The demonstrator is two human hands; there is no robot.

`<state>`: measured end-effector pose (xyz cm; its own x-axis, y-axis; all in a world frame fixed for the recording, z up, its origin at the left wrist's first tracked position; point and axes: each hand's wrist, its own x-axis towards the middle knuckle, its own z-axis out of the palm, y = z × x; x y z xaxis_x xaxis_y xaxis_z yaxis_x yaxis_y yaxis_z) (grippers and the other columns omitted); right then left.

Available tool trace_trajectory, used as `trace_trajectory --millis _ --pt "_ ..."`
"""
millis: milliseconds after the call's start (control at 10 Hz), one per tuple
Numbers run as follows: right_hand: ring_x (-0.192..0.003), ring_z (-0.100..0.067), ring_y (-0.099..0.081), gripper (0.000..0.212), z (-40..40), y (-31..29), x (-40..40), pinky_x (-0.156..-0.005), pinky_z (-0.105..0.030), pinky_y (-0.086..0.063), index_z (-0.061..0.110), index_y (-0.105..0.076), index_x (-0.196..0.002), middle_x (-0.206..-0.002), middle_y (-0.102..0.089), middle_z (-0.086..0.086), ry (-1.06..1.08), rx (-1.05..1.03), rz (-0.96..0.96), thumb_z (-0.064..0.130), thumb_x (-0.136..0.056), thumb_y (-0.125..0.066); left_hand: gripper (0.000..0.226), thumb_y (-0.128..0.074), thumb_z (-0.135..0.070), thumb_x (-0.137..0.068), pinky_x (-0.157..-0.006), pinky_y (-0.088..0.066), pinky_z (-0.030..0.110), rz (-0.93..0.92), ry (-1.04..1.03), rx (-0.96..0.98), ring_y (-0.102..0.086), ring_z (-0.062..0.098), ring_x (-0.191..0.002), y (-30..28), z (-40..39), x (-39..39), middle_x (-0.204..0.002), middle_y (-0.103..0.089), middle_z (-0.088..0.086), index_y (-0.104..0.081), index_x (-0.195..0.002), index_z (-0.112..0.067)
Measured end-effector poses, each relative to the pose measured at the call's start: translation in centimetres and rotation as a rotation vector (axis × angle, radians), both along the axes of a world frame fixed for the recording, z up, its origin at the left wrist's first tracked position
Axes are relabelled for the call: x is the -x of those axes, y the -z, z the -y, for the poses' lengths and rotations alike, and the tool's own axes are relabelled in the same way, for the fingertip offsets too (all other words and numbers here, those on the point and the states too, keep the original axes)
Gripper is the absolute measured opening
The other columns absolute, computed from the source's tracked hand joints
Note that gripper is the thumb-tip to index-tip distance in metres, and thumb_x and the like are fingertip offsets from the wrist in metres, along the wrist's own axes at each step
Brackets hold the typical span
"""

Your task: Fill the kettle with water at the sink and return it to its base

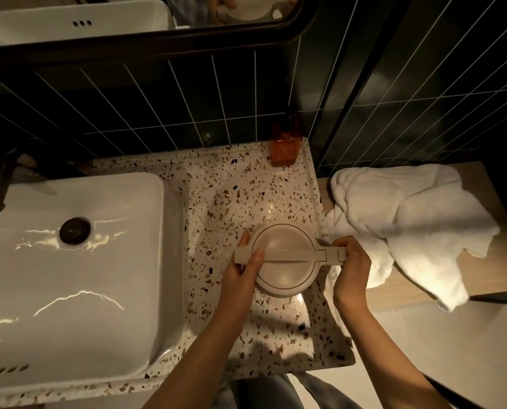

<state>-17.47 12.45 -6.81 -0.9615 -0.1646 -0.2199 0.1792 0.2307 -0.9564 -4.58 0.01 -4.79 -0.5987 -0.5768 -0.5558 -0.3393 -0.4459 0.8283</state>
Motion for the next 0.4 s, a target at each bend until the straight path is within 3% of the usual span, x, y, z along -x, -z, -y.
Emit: trace_trajectory --millis 200,300,400 --pt "-0.075 -0.007 -0.059 0.032 -0.9 0.0 -0.3 -0.067 -0.021 -0.046 0.012 -0.063 -0.082 -0.081 -0.066 -0.001 -0.068 -0.030 0.031 0.020 -0.092 -0.033 0.061 -0.058 -0.040 -0.091 -0.074 -0.047 0.003 0.020 0.008 -0.011 -0.052 -0.012 -0.107 0.1 0.5 0.1 -0.132 -0.056 -0.013 -0.041 -0.147 -0.026" --pt "-0.097 -0.009 -0.061 0.045 -1.5 -0.2 -0.3 -0.086 -0.026 -0.046 0.021 -0.065 -0.103 -0.103 -0.068 0.000 -0.087 -0.043 0.085 0.040 -0.090 -0.027 0.056 -0.061 -0.038 -0.091 -0.082 -0.049 0.013 0.064 0.033 0.014 -0.057 -0.002 -0.109 0.0 0.8 -0.3 -0.129 -0.061 -0.008 -0.048 -0.142 -0.022" --pt "-0.106 -0.012 -0.057 0.051 -3.0 -0.2 -0.9 -0.097 -0.035 -0.042 0.024 -0.059 -0.113 -0.115 -0.063 0.000 0.049 -0.087 0.134 0.048 -0.089 -0.021 0.040 -0.059 -0.034 -0.094 -0.094 -0.052 0.030 0.081 0.007 0.051 -0.062 0.014 -0.113 -0.5 1.4 -1.5 -0.121 -0.067 -0.002 -0.059 -0.132 -0.020"
